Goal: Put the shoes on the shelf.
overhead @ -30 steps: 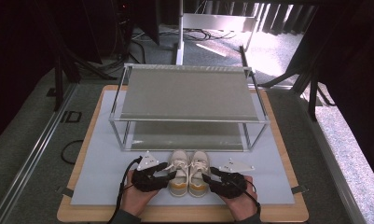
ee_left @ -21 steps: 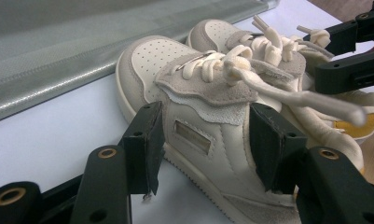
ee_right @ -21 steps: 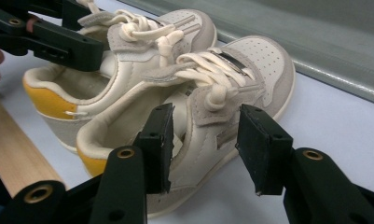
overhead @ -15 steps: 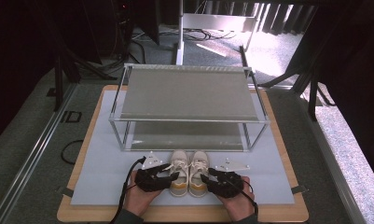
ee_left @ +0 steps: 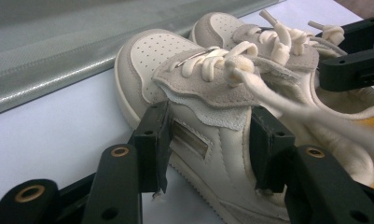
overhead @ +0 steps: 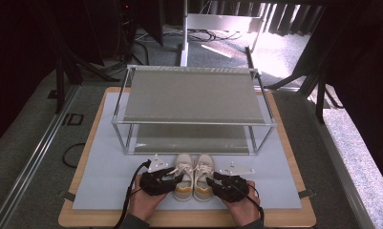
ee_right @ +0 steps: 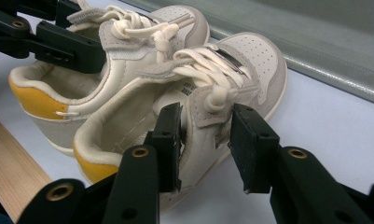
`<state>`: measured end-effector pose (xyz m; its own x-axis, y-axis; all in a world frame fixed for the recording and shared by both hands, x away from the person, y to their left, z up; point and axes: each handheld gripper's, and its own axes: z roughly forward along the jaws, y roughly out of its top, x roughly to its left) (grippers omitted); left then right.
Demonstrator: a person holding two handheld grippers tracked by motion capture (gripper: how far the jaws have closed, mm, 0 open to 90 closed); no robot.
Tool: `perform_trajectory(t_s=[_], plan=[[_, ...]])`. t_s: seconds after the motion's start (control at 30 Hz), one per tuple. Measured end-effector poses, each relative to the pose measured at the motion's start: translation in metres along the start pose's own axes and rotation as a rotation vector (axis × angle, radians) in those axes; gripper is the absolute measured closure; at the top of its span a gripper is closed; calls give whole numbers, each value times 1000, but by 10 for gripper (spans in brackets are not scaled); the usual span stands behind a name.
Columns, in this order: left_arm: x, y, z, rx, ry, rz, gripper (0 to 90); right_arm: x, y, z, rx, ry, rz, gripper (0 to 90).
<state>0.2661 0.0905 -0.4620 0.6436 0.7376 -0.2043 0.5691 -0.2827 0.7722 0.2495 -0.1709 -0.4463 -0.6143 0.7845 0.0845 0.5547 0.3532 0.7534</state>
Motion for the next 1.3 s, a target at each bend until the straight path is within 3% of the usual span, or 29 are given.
perform_trajectory(t_s=[0.37, 0.83, 1.3], plan=[[-2, -2, 0, -19, 9, -40, 587, -8, -5, 0, -40, 63, 76, 705], [-10, -1, 0, -48, 25, -57, 614, -14, -11, -3, -94, 104, 105, 746], [-11, 2, -1, -71, 22, -87, 615, -16, -11, -6, -123, 100, 115, 747]])
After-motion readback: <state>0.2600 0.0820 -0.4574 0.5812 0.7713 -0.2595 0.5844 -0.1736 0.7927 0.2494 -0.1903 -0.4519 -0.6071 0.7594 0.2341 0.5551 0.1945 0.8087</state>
